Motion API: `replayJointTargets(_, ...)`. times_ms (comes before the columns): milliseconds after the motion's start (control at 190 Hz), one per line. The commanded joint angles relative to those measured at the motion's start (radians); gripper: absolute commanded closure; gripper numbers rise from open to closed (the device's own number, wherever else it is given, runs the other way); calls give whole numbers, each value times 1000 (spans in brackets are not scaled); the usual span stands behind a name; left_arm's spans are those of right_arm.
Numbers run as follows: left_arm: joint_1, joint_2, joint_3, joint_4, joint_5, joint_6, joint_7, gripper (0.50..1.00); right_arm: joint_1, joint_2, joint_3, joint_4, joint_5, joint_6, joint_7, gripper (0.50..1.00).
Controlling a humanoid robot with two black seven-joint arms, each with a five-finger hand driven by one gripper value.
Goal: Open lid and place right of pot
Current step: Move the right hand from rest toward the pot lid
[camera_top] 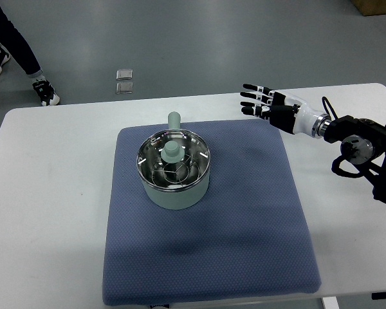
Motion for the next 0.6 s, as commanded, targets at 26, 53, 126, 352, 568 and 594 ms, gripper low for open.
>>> replayJointTargets(26,0,0,3,-2,0,3,0,500,-1,1,-2,3,0,-2,2,562)
replayJointTargets(53,0,0,2,-1,0,3,-2,500,-1,1,-3,5,0,0,2,562)
replayJointTargets(126,0,0,-1,-1,0,5,-2,500,-1,0,-3,5,-3,0,2,564)
replayJointTargets(352,0,0,-4,4,0,3,-2,500,36,-5,-12,14,-31,8,2,562)
replayJointTargets(568,0,0,-4,-1,0,0,-2,500,135,-14,-20,71,-262,9,28,562)
replayJointTargets(594,0,0,-4,-1,0,0,-2,500,141,-15,-20,91,-334,8,47,562)
